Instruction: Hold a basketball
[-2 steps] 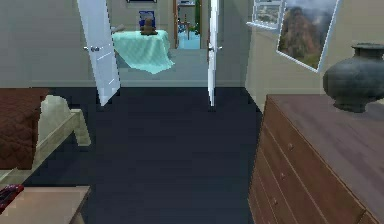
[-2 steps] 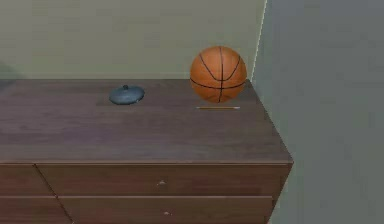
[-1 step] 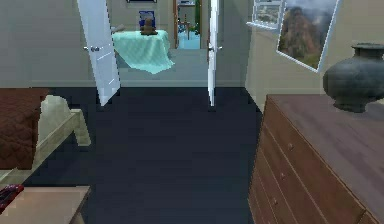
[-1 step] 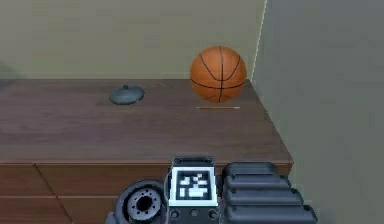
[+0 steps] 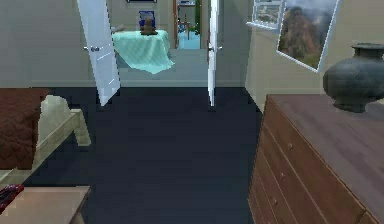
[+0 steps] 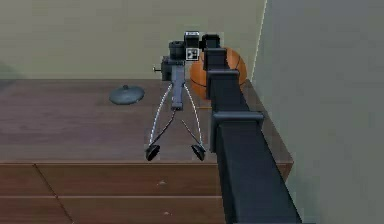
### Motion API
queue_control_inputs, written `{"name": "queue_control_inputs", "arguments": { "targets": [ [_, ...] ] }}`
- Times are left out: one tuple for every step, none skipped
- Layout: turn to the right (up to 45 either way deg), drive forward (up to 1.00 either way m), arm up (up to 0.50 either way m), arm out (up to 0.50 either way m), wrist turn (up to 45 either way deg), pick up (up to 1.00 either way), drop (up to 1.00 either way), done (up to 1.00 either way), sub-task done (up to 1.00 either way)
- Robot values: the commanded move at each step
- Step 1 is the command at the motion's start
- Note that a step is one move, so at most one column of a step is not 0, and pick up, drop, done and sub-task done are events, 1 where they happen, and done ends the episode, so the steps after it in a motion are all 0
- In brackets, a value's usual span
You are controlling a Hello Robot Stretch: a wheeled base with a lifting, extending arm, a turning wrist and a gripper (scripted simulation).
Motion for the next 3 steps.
{"name": "queue_control_inputs", "arguments": {
  "targets": [
    [0.0, 0.00, 0.00, 0.00, 45.0, 0.00, 0.00, 0.00, 0.00],
    [0.0, 0.00, 0.00, 0.00, 45.0, 0.00, 0.00, 0.00, 0.00],
    [0.0, 0.00, 0.00, 0.00, 45.0, 0.00, 0.00, 0.00, 0.00]
  ]
}}
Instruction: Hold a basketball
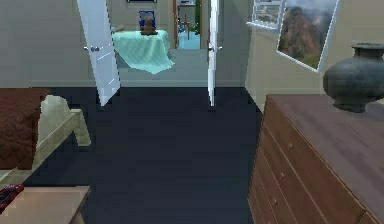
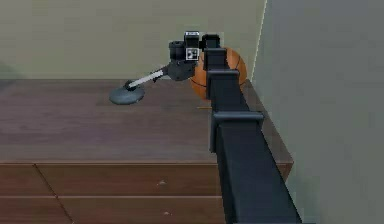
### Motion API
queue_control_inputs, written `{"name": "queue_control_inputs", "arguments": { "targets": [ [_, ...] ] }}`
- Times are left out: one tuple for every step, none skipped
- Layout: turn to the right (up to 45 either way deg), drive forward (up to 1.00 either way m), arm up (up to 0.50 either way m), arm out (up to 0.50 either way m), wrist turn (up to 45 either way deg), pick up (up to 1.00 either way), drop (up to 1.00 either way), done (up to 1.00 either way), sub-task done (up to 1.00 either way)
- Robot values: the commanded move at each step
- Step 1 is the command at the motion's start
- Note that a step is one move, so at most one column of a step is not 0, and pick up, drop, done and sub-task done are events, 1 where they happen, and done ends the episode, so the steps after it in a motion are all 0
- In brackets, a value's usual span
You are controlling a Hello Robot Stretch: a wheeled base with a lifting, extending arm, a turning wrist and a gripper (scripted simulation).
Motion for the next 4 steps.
{"name": "queue_control_inputs", "arguments": {
  "targets": [
    [0.0, 0.00, 0.00, 0.00, 45.0, 0.00, 0.00, 0.00, 0.00],
    [0.0, 0.00, 0.00, 0.00, 36.0, 0.00, 0.00, 0.00, 0.00],
    [0.0, 0.00, 0.00, 0.00, 0.0, 1.00, 0.00, 0.00, 0.00],
    [0.0, 0.00, 0.00, 0.00, 0.0, 0.00, 0.00, 1.00, 0.00]
  ]
}}
